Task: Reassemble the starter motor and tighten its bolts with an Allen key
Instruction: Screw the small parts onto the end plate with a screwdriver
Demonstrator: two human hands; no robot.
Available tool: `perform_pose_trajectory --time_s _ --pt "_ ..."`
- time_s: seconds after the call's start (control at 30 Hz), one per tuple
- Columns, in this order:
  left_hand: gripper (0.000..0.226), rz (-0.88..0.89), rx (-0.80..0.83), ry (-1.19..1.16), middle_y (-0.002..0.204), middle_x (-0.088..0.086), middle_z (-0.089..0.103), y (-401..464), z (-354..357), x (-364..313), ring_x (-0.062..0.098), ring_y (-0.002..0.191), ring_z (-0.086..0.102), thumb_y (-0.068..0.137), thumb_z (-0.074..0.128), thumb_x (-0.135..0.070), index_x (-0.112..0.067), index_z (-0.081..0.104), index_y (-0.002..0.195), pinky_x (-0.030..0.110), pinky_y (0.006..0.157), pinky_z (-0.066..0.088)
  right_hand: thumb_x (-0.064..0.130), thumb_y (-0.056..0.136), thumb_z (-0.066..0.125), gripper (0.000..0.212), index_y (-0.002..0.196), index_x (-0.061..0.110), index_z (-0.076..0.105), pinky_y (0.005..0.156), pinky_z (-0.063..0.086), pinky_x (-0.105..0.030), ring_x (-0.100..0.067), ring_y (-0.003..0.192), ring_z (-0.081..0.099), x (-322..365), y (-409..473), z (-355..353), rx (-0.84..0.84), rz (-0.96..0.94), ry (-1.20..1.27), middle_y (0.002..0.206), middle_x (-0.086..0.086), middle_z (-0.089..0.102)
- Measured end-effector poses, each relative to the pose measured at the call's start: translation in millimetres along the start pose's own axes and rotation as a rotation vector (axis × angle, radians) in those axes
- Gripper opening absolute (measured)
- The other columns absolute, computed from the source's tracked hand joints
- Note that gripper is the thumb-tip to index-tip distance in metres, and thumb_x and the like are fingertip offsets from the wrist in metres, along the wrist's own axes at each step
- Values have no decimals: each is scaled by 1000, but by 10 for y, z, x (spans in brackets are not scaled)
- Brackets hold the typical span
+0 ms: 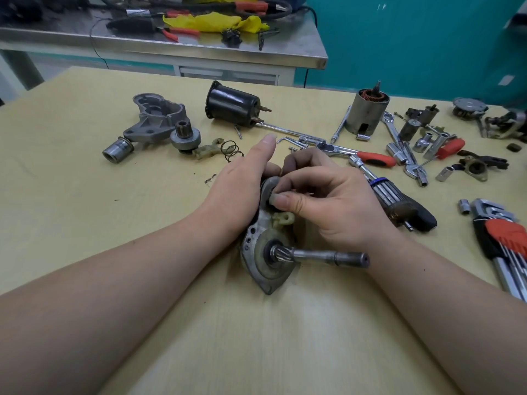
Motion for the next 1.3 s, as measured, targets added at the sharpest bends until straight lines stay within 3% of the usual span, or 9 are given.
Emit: perform_pose_trajectory --time_s 0.1,0.27,0.4,0.53,0.63,0.77,0.9,1.03,1.3 --pt "75 2 -13 12 67 2 69 10 -12 1 19 69 64 87 45 -79 -10 72 71 61 98 54 27 70 79 10 79 24 76 87 50 -32 -6 94 59 -48 11 -13 -23 35 33 100 3 58" --pt "77 5 -4 12 71 5 75 21 -8 18 19 71 70 84 44 -84 -17 80 71 62 101 56 24 69 79 10 79 23 77 89 50 -34 -7 95 59 -47 13 18 -20 39 80 99 3 57" --pt "81 -22 -25 -5 78 7 79 27 -25 51 24 78 72 72 47 -89 -16 82 79 62 104 55 22 71 80 14 85 23 76 86 48 -28 -6 93 57 -21 11 12 0 25 38 98 3 56" --pt "80 -2 -16 22 86 12 81 14 -19 22 31 87 77 81 43 -87 -18 84 79 61 104 55 6 75 84 23 88 24 75 87 47 -21 -6 95 58 13 11 19 5 14 13 100 -2 55" --pt "79 19 1 32 80 12 80 7 -2 4 22 75 74 90 39 -81 -17 82 72 58 100 57 21 71 84 17 84 23 74 87 52 -28 -10 100 60 54 26 29 23 43 -20 106 -6 58" --pt "74 13 -35 20 71 2 78 13 -31 -2 14 66 73 89 41 -79 -21 81 66 44 87 59 18 78 90 27 84 31 67 84 51 -30 -24 97 60 -8 88 -8 39 121 -177 118 -15 62" --pt "74 -1 -20 -44 70 7 75 -3 -20 2 18 66 70 89 46 -77 -14 79 66 48 81 59 17 76 91 23 81 25 70 82 48 -26 -5 94 57 -19 93 6 64 123 -140 114 -3 60" --pt "73 -21 -29 -81 74 10 77 -10 -20 18 25 73 71 87 49 -77 -14 82 69 59 99 57 33 65 84 22 77 20 72 81 46 -18 9 92 55 -41 81 -16 59 114 -76 107 11 56" --pt "67 -23 -66 -107 69 3 76 -11 -35 24 18 68 70 86 51 -76 -21 79 61 48 87 56 22 70 88 17 74 19 71 80 43 -12 12 87 55 -55 84 -9 56 89 -62 108 7 55"
Point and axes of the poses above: each hand's wrist, its own y-axis towards the middle knuckle, its own z-axis out of the palm, x = y × z, the point moved 10 cm from there along y, towards the middle knuckle
